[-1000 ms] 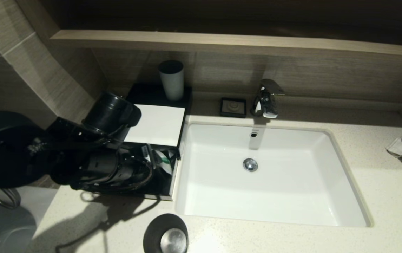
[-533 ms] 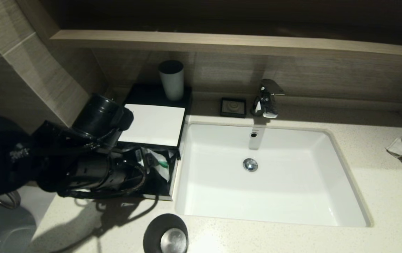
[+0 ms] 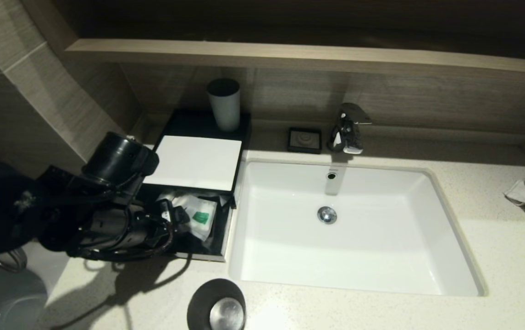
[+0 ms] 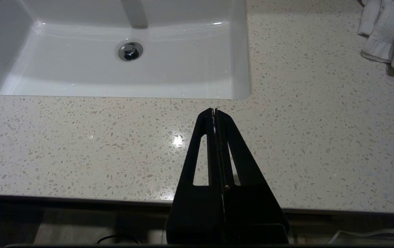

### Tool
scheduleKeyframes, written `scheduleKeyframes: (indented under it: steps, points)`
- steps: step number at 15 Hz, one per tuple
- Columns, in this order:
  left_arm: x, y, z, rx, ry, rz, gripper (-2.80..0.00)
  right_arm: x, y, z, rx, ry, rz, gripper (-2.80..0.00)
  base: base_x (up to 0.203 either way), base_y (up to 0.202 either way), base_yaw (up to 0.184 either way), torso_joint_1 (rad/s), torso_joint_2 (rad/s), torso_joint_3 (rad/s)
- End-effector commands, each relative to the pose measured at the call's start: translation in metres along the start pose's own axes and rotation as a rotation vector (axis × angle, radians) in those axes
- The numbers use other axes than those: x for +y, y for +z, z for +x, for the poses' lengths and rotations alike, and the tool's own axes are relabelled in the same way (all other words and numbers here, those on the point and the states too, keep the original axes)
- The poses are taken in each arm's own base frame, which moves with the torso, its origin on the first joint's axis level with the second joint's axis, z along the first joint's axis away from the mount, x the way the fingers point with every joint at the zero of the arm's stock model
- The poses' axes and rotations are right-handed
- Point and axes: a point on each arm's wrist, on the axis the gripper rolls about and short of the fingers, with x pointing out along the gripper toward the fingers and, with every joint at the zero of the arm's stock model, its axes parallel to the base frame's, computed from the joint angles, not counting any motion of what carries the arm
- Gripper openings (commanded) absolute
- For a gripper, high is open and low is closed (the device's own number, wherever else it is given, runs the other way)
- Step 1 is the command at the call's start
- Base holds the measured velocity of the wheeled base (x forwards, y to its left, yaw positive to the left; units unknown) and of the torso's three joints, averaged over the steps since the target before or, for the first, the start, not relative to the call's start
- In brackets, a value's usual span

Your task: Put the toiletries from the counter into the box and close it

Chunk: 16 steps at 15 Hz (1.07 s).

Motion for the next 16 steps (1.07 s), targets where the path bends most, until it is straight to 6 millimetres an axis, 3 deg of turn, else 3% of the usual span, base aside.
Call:
scheduleKeyframes:
  steps: [1,9,16]
  points:
    - [0.001,-0.001,0.003,0.008,0.009,-0.002,0.0,0.0,0.0,0.0,0.002,0.0,0.001,-2.8,0.0,0.0,0.0,0.0,0.0,0.0]
    - [-0.007,0.007,0.006,-0.1,-0.087,-0.082,0.0,0.0,0.0,0.0,0.002,0.0,0.001,-2.8,0.0,0.0,0.0,0.0,0.0,0.0]
    - [0.007,0.007,-0.031,-0.134,-0.1,-0.033,0.0,0.0,0.0,0.0,0.002,0.0,0.001,-2.8,0.0,0.0,0.0,0.0,0.0,0.0]
